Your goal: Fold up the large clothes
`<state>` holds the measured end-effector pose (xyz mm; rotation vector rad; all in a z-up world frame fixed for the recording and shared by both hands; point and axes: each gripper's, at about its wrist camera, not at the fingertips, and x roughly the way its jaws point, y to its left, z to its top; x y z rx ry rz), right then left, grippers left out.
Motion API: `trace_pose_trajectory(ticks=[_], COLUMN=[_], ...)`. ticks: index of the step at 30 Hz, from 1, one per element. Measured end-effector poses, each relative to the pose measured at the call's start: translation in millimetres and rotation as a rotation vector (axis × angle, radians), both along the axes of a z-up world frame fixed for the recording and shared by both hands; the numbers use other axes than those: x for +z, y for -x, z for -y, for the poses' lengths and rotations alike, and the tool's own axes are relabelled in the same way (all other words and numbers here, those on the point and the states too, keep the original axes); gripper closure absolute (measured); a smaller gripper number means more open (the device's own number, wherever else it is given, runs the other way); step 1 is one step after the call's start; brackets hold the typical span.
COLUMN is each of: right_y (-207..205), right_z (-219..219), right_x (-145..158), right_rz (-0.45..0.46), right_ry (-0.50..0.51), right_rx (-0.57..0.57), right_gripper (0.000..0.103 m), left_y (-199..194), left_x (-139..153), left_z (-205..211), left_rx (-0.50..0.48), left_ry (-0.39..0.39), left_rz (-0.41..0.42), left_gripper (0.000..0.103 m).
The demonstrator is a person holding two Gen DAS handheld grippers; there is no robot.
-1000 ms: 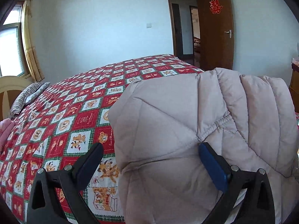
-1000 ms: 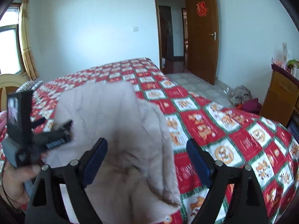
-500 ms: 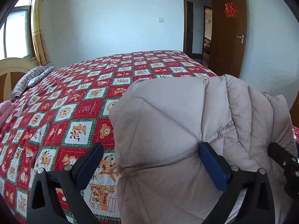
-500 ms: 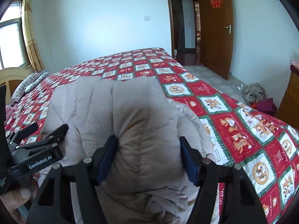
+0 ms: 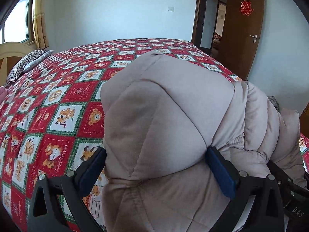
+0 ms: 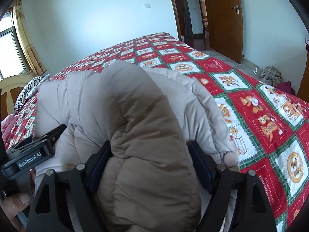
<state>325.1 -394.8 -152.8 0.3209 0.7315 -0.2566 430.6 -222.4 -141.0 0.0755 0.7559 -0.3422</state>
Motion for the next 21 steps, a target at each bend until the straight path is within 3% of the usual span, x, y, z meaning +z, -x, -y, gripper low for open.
trace_pose_trajectory(ticks=[21], right_y=[-6.1], right_z=[-5.8], right_x=[-16.3], right_rz=[-0.019], right_ry=[0.031], right_rx=[-0.017], right_gripper=[0.016], left_y=[-5.0], left_x=[-15.3], left_z=[-0.1], left_rx=[0.009], left_ry=[0.012], left_rz=[-0.02], left_gripper=[0.001])
